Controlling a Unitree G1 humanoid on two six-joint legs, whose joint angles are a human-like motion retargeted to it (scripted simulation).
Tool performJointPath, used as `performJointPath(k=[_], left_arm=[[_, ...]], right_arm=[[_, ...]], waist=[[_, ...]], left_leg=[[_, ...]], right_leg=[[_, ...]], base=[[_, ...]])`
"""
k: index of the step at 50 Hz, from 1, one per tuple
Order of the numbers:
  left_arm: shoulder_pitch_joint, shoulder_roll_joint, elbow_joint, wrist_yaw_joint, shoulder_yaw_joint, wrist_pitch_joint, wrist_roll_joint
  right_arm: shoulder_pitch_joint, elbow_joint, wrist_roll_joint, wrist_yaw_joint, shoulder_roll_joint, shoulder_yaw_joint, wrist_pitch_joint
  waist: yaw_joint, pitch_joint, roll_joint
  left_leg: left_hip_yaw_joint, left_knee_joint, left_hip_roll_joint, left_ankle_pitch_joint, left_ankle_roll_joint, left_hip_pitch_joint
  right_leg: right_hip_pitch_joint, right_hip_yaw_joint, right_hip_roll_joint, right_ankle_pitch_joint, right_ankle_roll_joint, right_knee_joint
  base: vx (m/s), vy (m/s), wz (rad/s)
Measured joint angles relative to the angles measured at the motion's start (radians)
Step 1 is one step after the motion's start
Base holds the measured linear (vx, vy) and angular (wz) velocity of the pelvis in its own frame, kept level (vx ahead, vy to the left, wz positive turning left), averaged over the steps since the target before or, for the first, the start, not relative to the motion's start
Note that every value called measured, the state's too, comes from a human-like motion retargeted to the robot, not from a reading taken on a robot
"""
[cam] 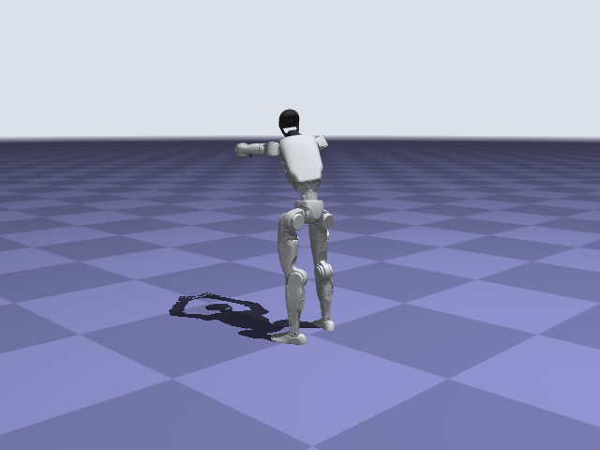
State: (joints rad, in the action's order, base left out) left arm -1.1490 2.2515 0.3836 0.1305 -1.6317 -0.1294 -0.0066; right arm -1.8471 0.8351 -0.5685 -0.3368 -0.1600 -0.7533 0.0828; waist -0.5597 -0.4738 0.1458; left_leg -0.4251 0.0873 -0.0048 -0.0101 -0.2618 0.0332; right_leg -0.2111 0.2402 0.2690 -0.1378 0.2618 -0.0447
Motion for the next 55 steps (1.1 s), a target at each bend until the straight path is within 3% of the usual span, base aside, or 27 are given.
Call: performJointPath(k=[7,12,15,20,23,24,25,26,27,28,29,31,34,37,42,46,48,50,55], left_arm=[[0.000,0.000,0.040,0.047,-0.072,-0.006,-0.130],[0.000,0.000,0.078,0.037,-0.174,-0.010,-0.509],[0.000,0.000,0.146,-0.014,-0.275,0.035,-0.756],[0.000,0.000,0.335,-0.213,-0.265,0.191,-0.927],[0.000,0.000,0.566,-0.340,-0.151,0.393,-1.024],[0.000,-0.055,0.639,-0.361,-0.086,0.447,-1.007],[0.000,-0.137,0.704,-0.376,-0.010,0.493,-0.979],[0.007,-0.393,0.651,-0.349,0.191,0.463,-0.949],[0.220,-0.783,0.649,-0.219,0.557,0.358,-0.885],[0.843,-1.441,0.750,0.119,1.254,0.102,-0.752],[1.046,-1.634,0.832,0.268,1.413,0.008,-0.739],[1.029,-1.523,0.945,0.360,1.170,-0.018,-0.858],[1.004,-1.259,0.998,0.462,0.785,-0.069,-1.076],[1.033,-0.981,0.927,0.556,0.533,-0.138,-1.150],[1.142,-0.573,0.612,0.382,0.447,-0.183,-1.121],[1.175,-0.290,0.343,0.313,0.399,-0.244,-1.153],[1.031,-0.143,0.253,0.296,0.271,-0.233,-1.040],[0.717,0.000,0.173,0.303,-0.007,-0.211,-0.886],[0.411,0.000,-0.080,0.220,-0.160,-0.128,-0.601]], right_arm=[[0.031,0.034,-0.013,-0.006,0.010,0.098,0.001],[0.011,0.067,-0.021,-0.019,0.012,0.246,0.006],[-0.009,0.085,-0.040,-0.012,-0.027,0.297,0.012],[0.049,0.087,-0.032,0.021,-0.213,0.377,0.008],[0.240,0.067,-0.046,0.080,-0.396,0.421,-0.006],[0.336,0.068,-0.037,0.080,-0.422,0.453,-0.009],[0.439,0.071,-0.028,0.077,-0.433,0.487,-0.012],[0.597,0.077,-0.024,0.077,-0.376,0.487,-0.019],[0.719,0.076,-0.024,0.074,-0.393,0.383,-0.023],[0.768,0.060,-0.032,0.062,-0.560,0.071,-0.022],[0.791,0.051,-0.030,0.059,-0.651,-0.039,-0.025],[0.818,0.041,-0.021,0.065,-0.741,-0.048,-0.035],[0.860,0.016,0.001,0.065,-0.835,-0.028,-0.039],[0.886,0.003,0.020,0.086,-0.897,-0.020,0.000],[0.880,-0.055,0.083,0.153,-0.893,-0.036,-0.001],[0.745,-0.052,0.106,0.162,-0.766,-0.083,0.019],[0.671,-0.027,0.111,0.162,-0.686,-0.081,0.026],[0.649,-0.013,0.104,0.154,-0.651,-0.058,0.027],[0.470,-0.037,0.090,0.143,-0.498,-0.210,0.039]], waist=[[0.064,0.008,0.104],[0.125,0.017,0.248],[0.162,0.029,0.278],[0.329,0.039,0.318],[0.549,0.030,0.338],[0.634,0.023,0.344],[0.719,0.015,0.349],[0.802,0.029,0.340],[0.837,0.105,0.253],[0.773,0.303,0.010],[0.773,0.374,-0.089],[0.825,0.390,-0.132],[0.875,0.417,-0.175],[0.912,0.456,-0.195],[0.872,0.506,-0.223],[0.748,0.489,-0.252],[0.692,0.467,-0.258],[0.683,0.462,-0.265],[0.523,0.385,-0.354]], left_leg=[[-0.021,-0.003,0.034,-0.009,0.000,-0.028],[0.008,-0.013,0.059,-0.031,0.017,-0.044],[0.047,-0.021,0.077,-0.039,0.040,0.004],[0.135,-0.030,0.106,-0.044,0.065,0.103],[0.181,-0.033,0.151,-0.046,0.052,0.101],[0.184,-0.033,0.166,-0.055,0.043,0.056],[0.184,-0.033,0.181,-0.068,0.033,-0.006],[0.158,-0.027,0.174,-0.094,0.023,-0.166],[0.149,-0.019,0.147,-0.106,0.025,-0.244],[0.178,-0.007,0.079,-0.090,0.047,-0.157],[0.191,-0.002,0.055,-0.084,0.051,-0.128],[0.202,-0.001,0.052,-0.083,0.040,-0.130],[0.218,0.000,0.044,-0.079,0.025,-0.133],[0.225,0.000,0.028,-0.074,0.017,-0.117],[0.227,0.000,0.026,-0.065,0.008,-0.111],[0.205,0.000,0.029,-0.059,0.009,-0.108],[0.187,-0.002,0.031,-0.057,0.009,-0.111],[0.163,-0.004,0.032,-0.057,0.011,-0.115],[0.100,-0.012,0.044,-0.053,0.018,-0.103]], right_leg=[[0.026,-0.010,-0.039,0.001,0.000,0.020],[0.055,0.018,-0.052,0.029,0.000,0.005],[0.029,0.053,-0.059,0.039,0.000,-0.006],[-0.028,0.133,-0.068,0.061,-0.004,-0.039],[-0.001,0.171,-0.106,0.087,-0.048,-0.046],[0.048,0.178,-0.119,0.096,-0.056,-0.045],[0.111,0.182,-0.134,0.107,-0.064,-0.044],[0.253,0.161,-0.129,0.130,-0.063,-0.048],[0.313,0.151,-0.097,0.153,-0.059,-0.074],[0.209,0.163,-0.015,0.179,-0.047,-0.141],[0.177,0.171,0.015,0.190,-0.048,-0.167],[0.184,0.183,0.022,0.198,-0.061,-0.175],[0.199,0.203,0.034,0.207,-0.071,-0.181],[0.195,0.231,0.053,0.197,-0.039,-0.178],[0.202,0.238,0.051,0.187,-0.027,-0.158],[0.191,0.217,0.042,0.175,-0.016,-0.140],[0.183,0.197,0.038,0.170,-0.011,-0.136],[0.172,0.169,0.033,0.164,-0.005,-0.133],[0.129,0.104,0.005,0.137,0.000,-0.104]], base=[[0.00,-0.09,-0.20],[0.08,-0.07,0.24],[0.10,0.00,0.61],[0.12,0.01,0.81],[0.15,-0.03,0.58],[0.18,-0.02,0.27],[0.22,0.03,-0.05],[0.24,0.11,-0.10],[0.24,0.27,0.34],[0.20,0.31,0.78],[0.15,0.26,0.87],[0.12,0.10,0.46],[0.10,0.06,0.38],[0.05,0.03,0.26],[0.00,0.00,0.00],[-0.04,-0.05,-0.32],[-0.07,-0.06,-0.54],[-0.09,-0.06,-0.69],[-0.13,-0.07,-0.73]])
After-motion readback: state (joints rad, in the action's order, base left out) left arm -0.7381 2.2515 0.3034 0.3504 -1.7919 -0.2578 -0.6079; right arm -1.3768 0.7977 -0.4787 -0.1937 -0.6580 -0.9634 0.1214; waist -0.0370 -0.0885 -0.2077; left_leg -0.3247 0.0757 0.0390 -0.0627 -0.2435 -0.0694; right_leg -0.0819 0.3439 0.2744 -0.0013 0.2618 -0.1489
